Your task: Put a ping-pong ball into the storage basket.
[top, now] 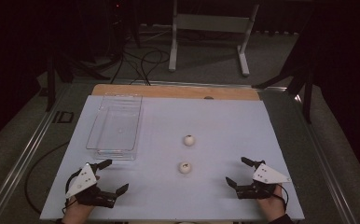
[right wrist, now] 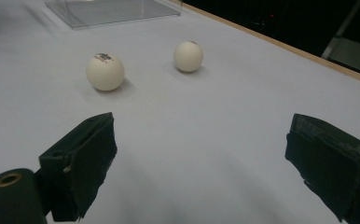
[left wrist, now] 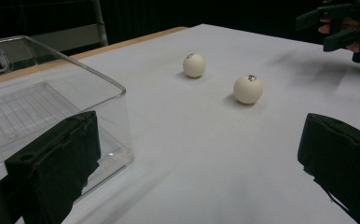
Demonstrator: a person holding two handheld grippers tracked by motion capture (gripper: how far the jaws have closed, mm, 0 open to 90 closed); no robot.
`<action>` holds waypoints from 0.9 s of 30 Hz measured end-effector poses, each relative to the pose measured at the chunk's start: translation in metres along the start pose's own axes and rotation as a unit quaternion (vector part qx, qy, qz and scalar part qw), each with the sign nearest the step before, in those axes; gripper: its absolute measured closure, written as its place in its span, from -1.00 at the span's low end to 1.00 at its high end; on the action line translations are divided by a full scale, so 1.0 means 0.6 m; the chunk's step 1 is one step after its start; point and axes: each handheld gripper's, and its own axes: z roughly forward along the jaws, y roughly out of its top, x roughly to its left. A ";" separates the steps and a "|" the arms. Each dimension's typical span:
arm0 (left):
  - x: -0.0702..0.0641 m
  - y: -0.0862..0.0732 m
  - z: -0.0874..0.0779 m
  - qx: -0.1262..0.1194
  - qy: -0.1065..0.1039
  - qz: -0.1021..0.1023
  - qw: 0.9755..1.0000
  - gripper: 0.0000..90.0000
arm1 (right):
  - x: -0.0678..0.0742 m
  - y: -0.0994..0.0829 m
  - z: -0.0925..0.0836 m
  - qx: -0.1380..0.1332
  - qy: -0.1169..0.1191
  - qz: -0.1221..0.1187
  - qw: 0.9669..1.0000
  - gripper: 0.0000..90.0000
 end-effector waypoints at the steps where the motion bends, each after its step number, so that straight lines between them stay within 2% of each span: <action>1: 0.000 0.000 0.000 -0.001 0.000 -0.001 1.000 -0.99 | 0.000 0.000 0.000 0.000 0.000 0.000 1.000 -0.81; 4: -0.001 0.002 0.000 -0.001 -0.003 -0.001 1.000 -0.99 | 0.000 0.002 -0.001 -0.002 -0.001 0.001 1.000 -0.81; 6: -0.001 0.007 -0.001 -0.007 -0.010 -0.010 1.000 -0.99 | 0.001 0.002 -0.001 -0.001 -0.001 0.002 1.000 -0.81; 11: -0.005 0.018 -0.001 -0.008 -0.013 -0.007 1.000 -0.99 | 0.002 0.003 -0.001 0.001 -0.003 0.001 1.000 -0.81; 14: -0.003 0.028 -0.002 -0.014 -0.020 -0.018 1.000 -0.99 | 0.002 0.003 -0.001 0.000 -0.004 0.002 1.000 -0.81; 19: -0.006 0.043 -0.003 -0.012 -0.022 -0.010 1.000 -0.99 | 0.001 0.003 -0.001 -0.001 -0.003 0.003 1.000 -0.81; 27: -0.008 0.074 0.011 0.006 -0.033 0.002 0.999 -0.99 | 0.002 0.004 -0.002 -0.004 -0.003 0.000 1.000 -0.81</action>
